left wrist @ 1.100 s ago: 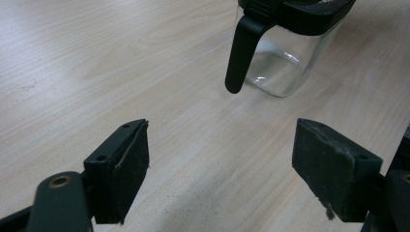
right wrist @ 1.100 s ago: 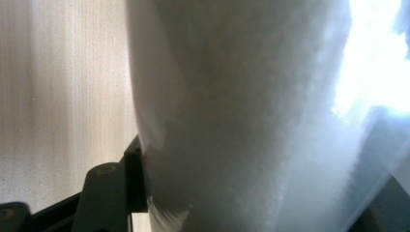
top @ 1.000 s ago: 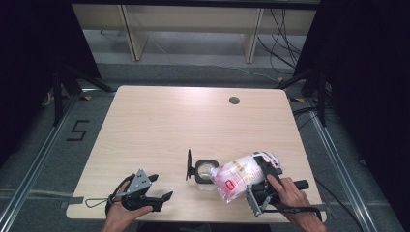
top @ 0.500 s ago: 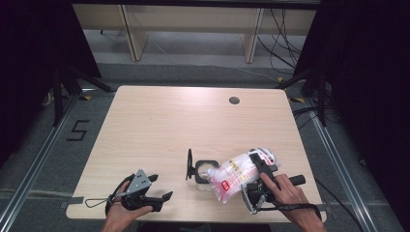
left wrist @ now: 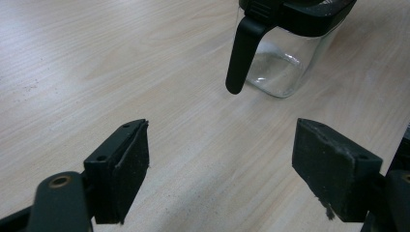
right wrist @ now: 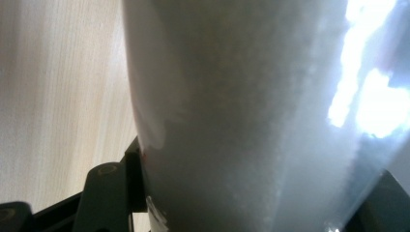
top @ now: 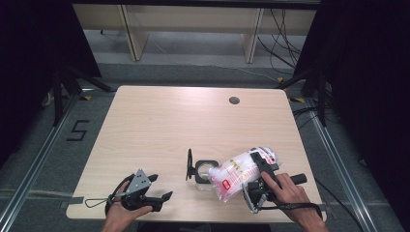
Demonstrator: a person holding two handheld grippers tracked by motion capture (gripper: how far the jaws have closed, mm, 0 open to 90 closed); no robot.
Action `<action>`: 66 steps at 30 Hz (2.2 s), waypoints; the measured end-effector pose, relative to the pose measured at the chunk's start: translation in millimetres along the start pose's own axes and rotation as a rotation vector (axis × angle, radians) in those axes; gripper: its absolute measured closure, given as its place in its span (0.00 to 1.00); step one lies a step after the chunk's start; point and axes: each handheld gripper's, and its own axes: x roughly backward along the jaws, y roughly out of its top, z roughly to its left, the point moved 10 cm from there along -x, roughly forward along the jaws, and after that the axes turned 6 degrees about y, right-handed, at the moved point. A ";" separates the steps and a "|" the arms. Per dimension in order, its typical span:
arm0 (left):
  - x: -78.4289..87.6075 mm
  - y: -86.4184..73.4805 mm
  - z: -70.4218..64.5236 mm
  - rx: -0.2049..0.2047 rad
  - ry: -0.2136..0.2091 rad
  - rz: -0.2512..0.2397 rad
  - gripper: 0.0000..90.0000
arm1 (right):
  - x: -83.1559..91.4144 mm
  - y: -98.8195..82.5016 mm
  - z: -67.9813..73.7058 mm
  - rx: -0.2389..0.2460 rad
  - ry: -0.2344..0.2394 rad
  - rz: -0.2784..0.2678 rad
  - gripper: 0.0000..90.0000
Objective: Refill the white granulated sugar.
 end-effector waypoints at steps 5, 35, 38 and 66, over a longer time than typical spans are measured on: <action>0.1 -0.2 -0.1 0.003 0.000 0.001 0.22 | 3.9 -2.1 -4.4 0.038 -0.001 0.024 0.43; 0.5 -0.6 0.1 0.003 0.005 0.004 0.23 | 8.3 -3.4 -13.8 0.115 -0.035 0.044 0.44; 0.6 -1.1 -1.5 0.031 0.007 0.007 0.23 | 6.6 -4.5 -8.7 0.048 -0.035 0.035 0.44; 1.0 -0.1 -0.3 0.005 0.001 0.001 0.23 | 5.9 -5.0 -10.0 0.024 -0.019 -0.003 0.44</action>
